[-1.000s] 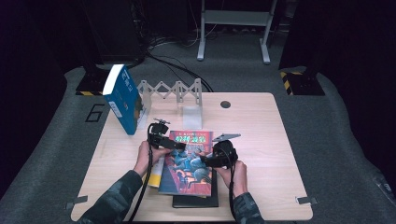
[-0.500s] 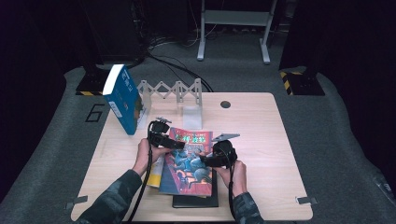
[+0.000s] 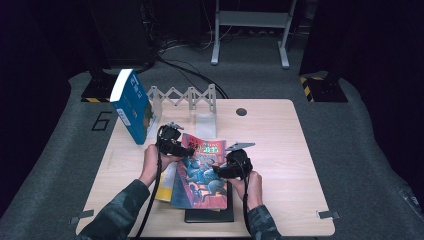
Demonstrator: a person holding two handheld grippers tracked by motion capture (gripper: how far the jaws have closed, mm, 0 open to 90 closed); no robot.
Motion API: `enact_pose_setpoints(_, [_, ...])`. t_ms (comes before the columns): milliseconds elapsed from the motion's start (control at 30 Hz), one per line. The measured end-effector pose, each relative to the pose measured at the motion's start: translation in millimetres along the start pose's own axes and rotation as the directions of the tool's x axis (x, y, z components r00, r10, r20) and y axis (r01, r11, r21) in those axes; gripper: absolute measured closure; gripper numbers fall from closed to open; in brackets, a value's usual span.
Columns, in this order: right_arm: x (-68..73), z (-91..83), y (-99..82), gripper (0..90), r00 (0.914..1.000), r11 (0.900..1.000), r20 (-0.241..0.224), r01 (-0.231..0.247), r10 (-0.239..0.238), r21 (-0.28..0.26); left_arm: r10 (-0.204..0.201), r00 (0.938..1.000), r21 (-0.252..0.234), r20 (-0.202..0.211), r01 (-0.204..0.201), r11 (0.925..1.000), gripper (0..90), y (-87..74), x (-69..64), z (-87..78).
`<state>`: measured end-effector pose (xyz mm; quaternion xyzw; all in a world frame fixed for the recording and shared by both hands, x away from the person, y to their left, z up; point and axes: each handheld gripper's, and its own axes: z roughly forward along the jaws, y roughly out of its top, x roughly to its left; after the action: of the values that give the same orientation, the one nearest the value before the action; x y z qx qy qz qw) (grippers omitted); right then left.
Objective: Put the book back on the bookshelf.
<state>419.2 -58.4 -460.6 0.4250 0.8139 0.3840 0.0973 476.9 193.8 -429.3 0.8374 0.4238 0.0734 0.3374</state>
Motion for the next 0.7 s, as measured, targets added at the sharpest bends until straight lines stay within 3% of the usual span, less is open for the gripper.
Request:
enact_pose_setpoints(233, [4.5,3.3,3.3,34.3,1.0,1.0,0.007,-0.002,0.002,0.004,0.079,0.9935,0.029,-0.082,-0.077,0.9966,44.2,9.0,-12.9,-9.1])
enact_pose_setpoints(367, [5.3,4.2,4.0,34.3,0.9999,1.0,0.013,-0.002,0.002,0.006,0.089,0.9919,0.025,-0.09,-0.087,0.9959,45.5,10.3,-15.6,-10.8])
enact_pose_setpoints(467, [5.2,4.4,3.9,34.3,0.9999,1.0,0.012,-0.005,0.005,0.004,0.057,0.9969,0.006,-0.054,-0.057,0.9984,45.8,8.7,-10.0,-10.6])
enact_pose_setpoints(533, [5.1,4.2,3.6,34.3,0.9999,1.0,0.011,-0.005,0.005,0.004,0.033,0.9995,0.001,-0.005,-0.033,0.9995,46.2,7.6,-4.7,-10.1])
enact_pose_setpoints(600, [4.7,4.4,3.4,34.3,0.9999,1.0,0.009,-0.006,0.006,0.0,0.018,0.9979,0.023,0.063,-0.019,0.9995,46.9,5.1,-1.9,-5.6])
enact_pose_setpoints(700, [4.0,4.4,2.8,34.4,1.0,1.0,0.008,-0.005,0.005,-0.005,0.011,0.9963,0.014,0.086,-0.012,0.9998,47.7,3.3,-2.0,-0.4])
